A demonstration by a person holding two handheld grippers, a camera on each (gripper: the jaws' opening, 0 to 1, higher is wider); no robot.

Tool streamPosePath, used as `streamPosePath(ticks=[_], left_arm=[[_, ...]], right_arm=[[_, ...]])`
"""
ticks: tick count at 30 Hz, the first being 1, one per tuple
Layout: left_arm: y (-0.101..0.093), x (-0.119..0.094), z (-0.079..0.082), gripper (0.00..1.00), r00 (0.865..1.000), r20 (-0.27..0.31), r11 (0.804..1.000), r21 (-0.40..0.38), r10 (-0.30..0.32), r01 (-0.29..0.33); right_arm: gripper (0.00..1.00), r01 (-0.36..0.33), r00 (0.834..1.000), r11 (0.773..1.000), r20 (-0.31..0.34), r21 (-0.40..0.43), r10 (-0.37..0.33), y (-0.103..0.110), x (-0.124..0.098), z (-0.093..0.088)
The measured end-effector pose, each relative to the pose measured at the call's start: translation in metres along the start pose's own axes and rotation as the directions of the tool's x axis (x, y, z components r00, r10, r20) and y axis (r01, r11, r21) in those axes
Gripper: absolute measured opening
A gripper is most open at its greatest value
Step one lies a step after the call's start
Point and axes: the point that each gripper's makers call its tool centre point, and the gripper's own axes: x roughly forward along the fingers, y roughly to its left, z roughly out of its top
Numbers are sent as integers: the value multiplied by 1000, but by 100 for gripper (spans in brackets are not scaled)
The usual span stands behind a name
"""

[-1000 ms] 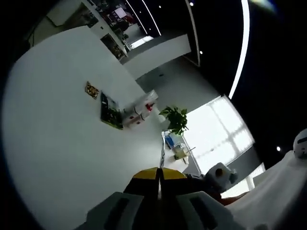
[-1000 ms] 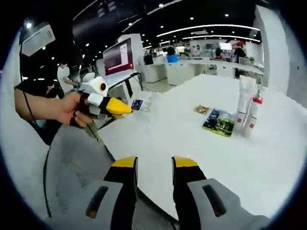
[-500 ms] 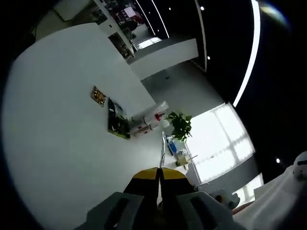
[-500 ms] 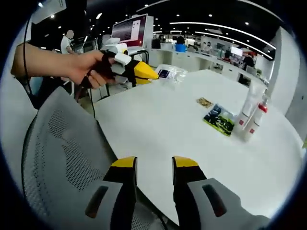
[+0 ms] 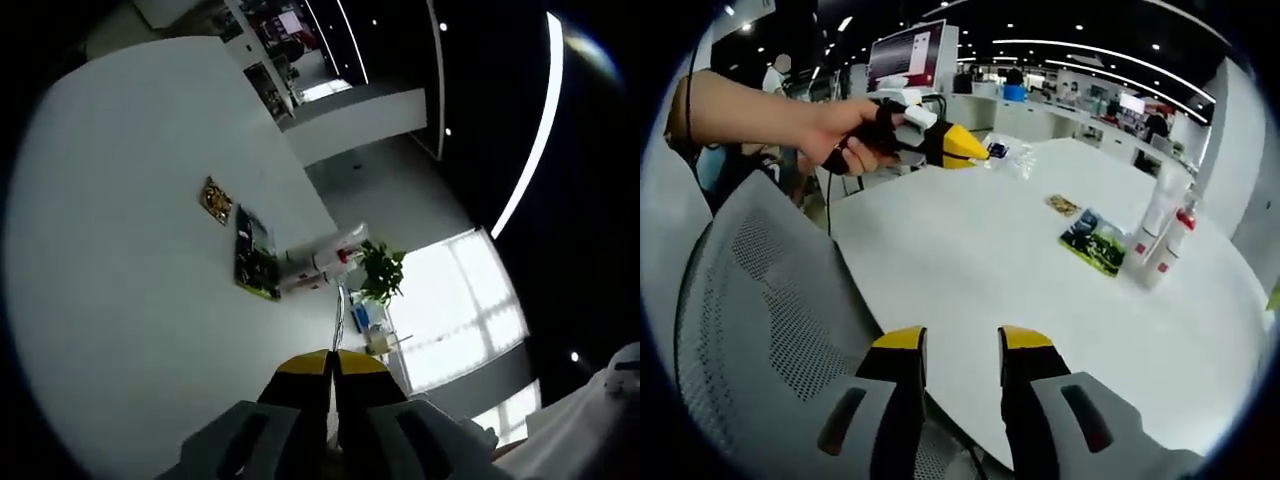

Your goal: Arrange the skincare products in the storage area until every visible bottle or jar stands upright without overlapping.

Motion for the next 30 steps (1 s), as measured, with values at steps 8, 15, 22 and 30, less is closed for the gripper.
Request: streamPosePath(ticks=[8,15,22,30], left_arm=[[8,5,4,1,1000,-1,1000,-25,7,-7],[18,7,7,1,1000,8,999,-45,18,-18],[30,12,20,1,999,14,997,-68,37,-36],[37,19,32,1,998,3,996,-71,55,-55]], right_arm=[[26,0,1000,1000,-11,0,0,0,0,-2],[26,-1,1000,1000,-9,4,1,0,0,-2],[25,5,1000,1000,-10,8,-5,-2,1,-2],[25,10,1000,1000,-13,8,-10,-3,1,-3]])
